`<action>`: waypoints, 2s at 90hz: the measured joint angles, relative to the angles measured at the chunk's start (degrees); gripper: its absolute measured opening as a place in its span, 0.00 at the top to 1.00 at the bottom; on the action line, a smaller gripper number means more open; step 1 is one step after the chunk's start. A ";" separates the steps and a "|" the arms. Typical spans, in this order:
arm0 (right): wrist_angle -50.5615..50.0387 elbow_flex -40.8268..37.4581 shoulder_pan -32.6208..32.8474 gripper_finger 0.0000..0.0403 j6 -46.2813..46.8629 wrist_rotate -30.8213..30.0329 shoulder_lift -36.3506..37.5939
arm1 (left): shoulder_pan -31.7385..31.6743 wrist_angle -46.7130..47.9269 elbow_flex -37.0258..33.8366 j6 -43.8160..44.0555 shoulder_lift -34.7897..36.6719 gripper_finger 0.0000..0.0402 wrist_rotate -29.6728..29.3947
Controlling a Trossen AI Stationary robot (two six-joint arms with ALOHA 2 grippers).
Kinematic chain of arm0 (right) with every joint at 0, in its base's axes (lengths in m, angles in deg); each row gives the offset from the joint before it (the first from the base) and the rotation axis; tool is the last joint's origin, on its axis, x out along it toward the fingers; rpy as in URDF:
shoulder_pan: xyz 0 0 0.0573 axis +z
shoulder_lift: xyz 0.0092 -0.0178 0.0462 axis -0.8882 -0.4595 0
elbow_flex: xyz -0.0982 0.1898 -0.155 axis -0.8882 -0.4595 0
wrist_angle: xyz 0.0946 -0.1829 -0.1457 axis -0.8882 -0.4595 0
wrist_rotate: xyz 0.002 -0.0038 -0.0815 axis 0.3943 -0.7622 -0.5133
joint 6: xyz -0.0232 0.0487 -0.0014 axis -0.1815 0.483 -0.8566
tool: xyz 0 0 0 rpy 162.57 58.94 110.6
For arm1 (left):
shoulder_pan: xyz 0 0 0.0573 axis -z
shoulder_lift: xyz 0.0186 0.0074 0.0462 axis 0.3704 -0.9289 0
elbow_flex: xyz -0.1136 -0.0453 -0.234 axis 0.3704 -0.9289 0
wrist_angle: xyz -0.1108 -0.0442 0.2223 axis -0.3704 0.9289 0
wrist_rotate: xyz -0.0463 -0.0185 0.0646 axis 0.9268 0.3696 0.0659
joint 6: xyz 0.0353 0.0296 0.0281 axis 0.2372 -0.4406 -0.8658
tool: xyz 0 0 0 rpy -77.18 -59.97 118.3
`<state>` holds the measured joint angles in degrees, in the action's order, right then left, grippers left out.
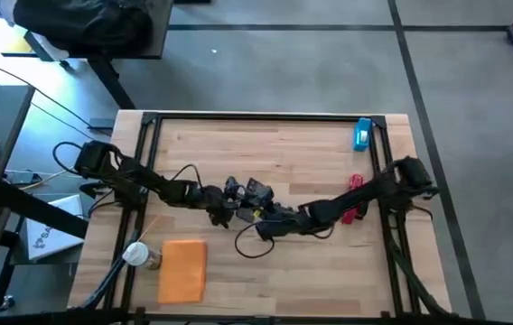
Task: Apply microfiber cloth
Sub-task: Spray the black cellphone using the spray bottle
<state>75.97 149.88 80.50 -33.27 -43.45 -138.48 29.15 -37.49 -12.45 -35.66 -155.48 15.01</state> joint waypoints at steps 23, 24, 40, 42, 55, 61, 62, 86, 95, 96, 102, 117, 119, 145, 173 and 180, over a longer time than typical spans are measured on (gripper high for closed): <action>-19.45 0.00 -0.47 0.65 16.69 1.02 6.84 | 1.47 -0.09 0.00 -3.60 -0.19 0.69 2.14; -20.17 0.00 -0.48 0.65 17.08 1.11 6.81 | 1.53 -0.14 0.00 -3.71 -0.26 0.69 2.14; -23.70 -0.02 -1.11 0.65 22.13 6.00 0.77 | 2.18 -0.24 0.04 -6.23 -2.45 0.70 2.12; -23.61 -0.02 -1.13 0.65 22.02 6.24 -0.39 | 2.18 -0.61 0.05 -6.22 -2.68 0.70 1.70; -21.26 -0.07 -1.40 0.65 16.63 6.05 -7.91 | 2.18 -1.05 0.22 -6.00 -3.67 0.70 -0.72; -18.92 -0.11 -1.76 0.65 14.06 6.26 -10.79 | 2.16 -1.05 0.20 -5.93 -3.69 0.70 -0.64; -18.38 -0.11 -1.84 0.65 13.75 6.38 -11.19 | 2.16 -1.05 0.20 -5.93 -3.69 0.70 -0.65; -7.49 -0.04 -4.07 0.65 10.05 10.30 -14.21 | 2.16 1.88 0.21 -8.21 -3.93 0.70 -0.64; -6.69 -0.04 -4.76 0.65 9.98 11.34 -14.28 | 2.12 6.19 0.25 -11.22 -3.79 0.70 -2.44; -6.69 -0.04 -4.83 0.65 9.99 11.51 -14.28 | 2.11 6.61 0.27 -11.55 -3.78 0.70 -2.48; -6.75 -0.04 -5.28 0.65 10.41 12.69 -14.27 | 2.13 8.56 0.35 -13.48 -3.76 0.70 -3.04; -6.91 0.00 -5.61 0.65 11.85 13.53 -14.23 | 3.09 9.12 0.31 -17.15 -3.69 0.70 -5.52; -6.90 0.00 -5.61 0.65 11.72 13.53 -14.23 | 3.11 8.76 0.23 -17.66 -3.62 0.70 -5.23; -4.16 -0.12 -5.95 0.65 9.33 16.21 -14.39 | 2.48 5.62 0.17 -24.37 -5.01 0.70 3.96; -3.08 -0.22 -5.94 0.65 9.30 16.45 -14.42 | 2.28 3.57 0.15 -24.02 -5.18 0.70 5.10; -3.03 -0.22 -5.94 0.65 9.33 16.44 -14.43 | 2.38 3.51 1.12 -23.70 -5.24 0.70 4.99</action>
<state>72.94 149.66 74.57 -23.94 -27.01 -152.91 31.52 -33.98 -11.33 -59.37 -160.72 20.00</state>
